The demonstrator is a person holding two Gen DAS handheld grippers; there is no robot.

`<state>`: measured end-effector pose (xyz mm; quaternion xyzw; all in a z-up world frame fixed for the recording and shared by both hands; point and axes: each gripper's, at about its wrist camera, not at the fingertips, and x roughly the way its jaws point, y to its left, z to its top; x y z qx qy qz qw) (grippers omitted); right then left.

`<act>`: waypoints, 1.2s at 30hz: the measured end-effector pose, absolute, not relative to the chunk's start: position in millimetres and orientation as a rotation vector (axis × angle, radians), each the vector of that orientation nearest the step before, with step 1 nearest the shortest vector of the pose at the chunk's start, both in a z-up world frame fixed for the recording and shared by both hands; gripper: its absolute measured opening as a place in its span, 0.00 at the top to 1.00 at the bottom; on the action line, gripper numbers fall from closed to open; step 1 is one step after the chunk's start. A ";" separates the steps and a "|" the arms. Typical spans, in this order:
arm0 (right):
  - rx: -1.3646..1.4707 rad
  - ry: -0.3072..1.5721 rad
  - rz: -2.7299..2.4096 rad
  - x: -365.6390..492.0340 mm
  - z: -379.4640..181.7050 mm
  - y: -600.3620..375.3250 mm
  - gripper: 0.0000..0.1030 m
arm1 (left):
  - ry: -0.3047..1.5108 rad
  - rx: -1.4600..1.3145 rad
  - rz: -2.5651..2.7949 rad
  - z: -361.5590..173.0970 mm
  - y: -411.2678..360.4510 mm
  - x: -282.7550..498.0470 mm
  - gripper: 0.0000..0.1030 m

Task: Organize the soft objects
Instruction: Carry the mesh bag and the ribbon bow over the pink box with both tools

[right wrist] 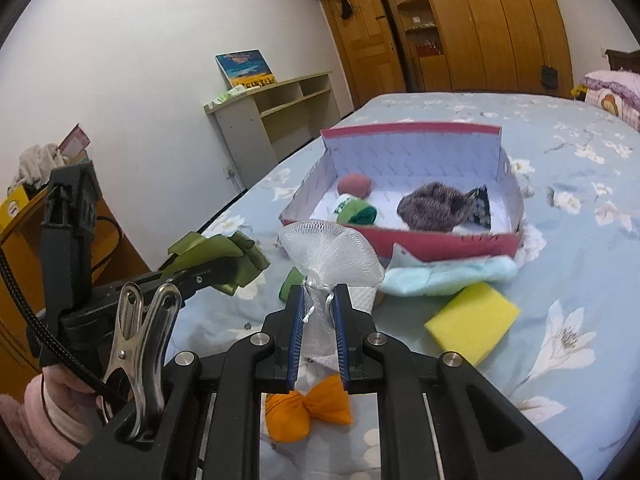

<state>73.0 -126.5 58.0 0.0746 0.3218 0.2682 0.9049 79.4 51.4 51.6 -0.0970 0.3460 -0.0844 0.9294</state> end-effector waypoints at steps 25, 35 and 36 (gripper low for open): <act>0.130 0.666 0.468 99.7 55.1 -156.8 0.85 | 0.670 -0.122 -0.203 78.3 21.1 170.8 0.93; 0.129 0.684 0.450 117.2 46.2 -164.5 0.85 | 0.736 -0.123 -0.173 50.9 19.3 205.5 0.93; 0.126 0.683 0.448 118.9 46.1 -164.9 0.85 | 0.740 -0.117 -0.171 48.6 18.9 207.2 0.93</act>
